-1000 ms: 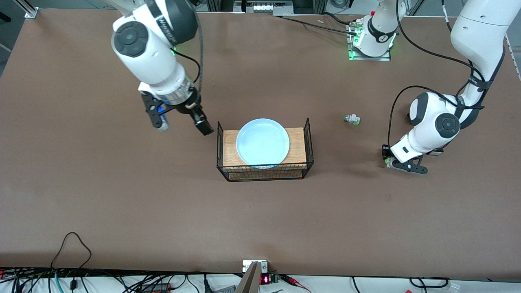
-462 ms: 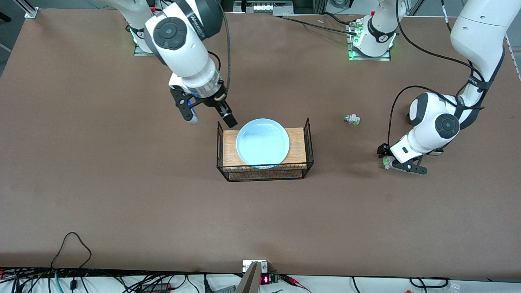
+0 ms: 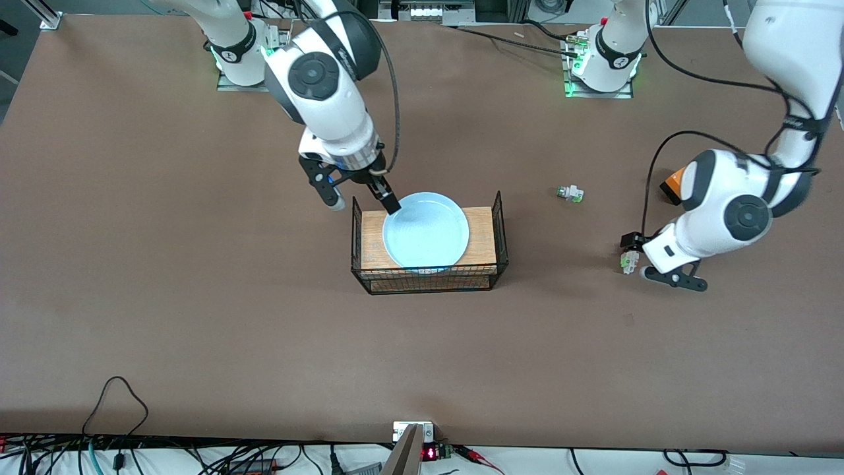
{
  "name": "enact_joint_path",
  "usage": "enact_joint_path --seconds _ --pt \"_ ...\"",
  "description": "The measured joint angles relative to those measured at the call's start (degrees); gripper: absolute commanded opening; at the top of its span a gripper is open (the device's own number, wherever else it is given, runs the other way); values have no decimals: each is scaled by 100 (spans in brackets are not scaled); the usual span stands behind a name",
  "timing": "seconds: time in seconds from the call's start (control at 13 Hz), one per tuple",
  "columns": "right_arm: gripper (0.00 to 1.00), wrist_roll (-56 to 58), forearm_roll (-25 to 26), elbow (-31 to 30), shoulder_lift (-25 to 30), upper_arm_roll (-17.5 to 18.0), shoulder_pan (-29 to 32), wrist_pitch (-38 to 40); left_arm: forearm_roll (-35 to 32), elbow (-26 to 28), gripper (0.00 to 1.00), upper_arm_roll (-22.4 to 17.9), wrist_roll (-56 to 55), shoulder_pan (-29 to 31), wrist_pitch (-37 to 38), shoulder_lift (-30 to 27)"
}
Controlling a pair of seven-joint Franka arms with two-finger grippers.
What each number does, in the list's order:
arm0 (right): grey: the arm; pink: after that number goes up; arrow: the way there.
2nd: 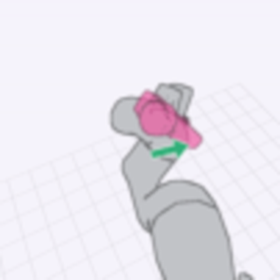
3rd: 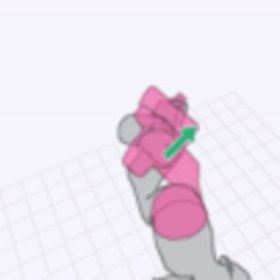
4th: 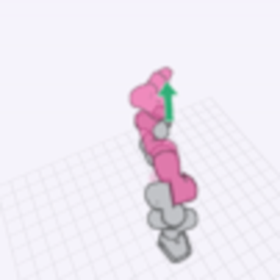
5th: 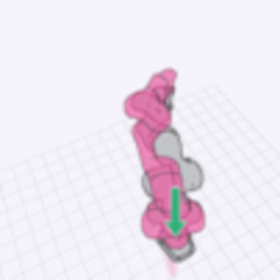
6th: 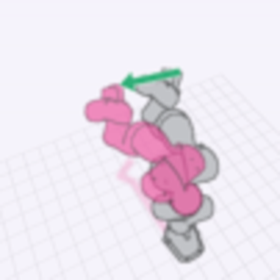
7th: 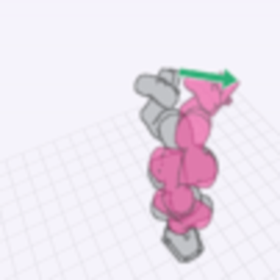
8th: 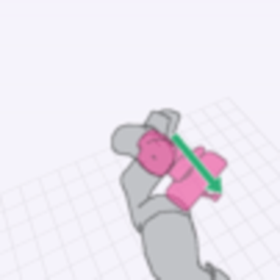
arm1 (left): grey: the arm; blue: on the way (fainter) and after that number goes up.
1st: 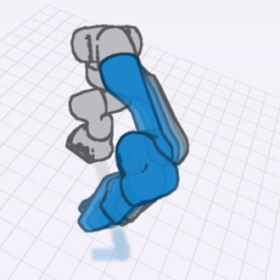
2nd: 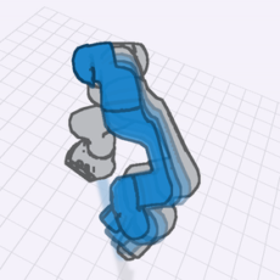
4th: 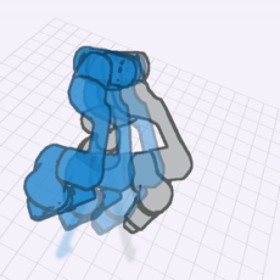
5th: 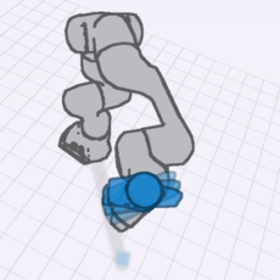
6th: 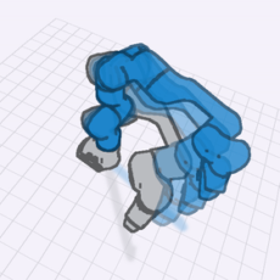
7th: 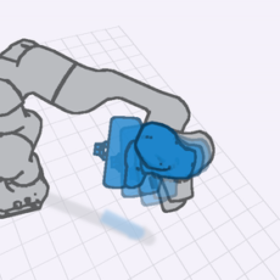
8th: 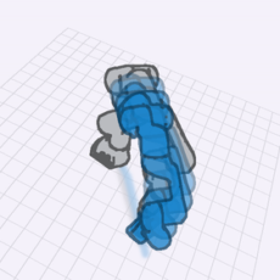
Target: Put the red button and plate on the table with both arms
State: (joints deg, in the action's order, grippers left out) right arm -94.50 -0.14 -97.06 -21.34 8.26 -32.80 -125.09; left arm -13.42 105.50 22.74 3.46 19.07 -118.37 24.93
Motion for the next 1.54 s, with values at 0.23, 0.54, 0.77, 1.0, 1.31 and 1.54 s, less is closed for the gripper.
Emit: enact_joint_path --seconds 0.23,0.54,0.77,1.0,1.31,1.54 --pt "100 -13 263 118 -345 -9 -89 -140 0 -913 100 311 -197 -45 1259 -69" --pt "100 -13 286 313 -523 -75 -100 -164 0 -2008 100 620 -467 -62 2690 -105" --pt "90 -13 288 345 -523 -83 -146 -164 0 -2659 100 638 -587 -49 3302 -153" --pt "82 -13 289 351 -536 -108 -165 -162 91 -2803 100 594 -738 -1 3491 -459" --pt "74 -13 307 351 -641 -111 -230 -161 817 -2547 100 -603 -751 -689 3346 -1085" --pt "56 -13 340 351 -702 -130 -246 -162 921 -2020 100 -1971 -751 -1762 2841 -1409"
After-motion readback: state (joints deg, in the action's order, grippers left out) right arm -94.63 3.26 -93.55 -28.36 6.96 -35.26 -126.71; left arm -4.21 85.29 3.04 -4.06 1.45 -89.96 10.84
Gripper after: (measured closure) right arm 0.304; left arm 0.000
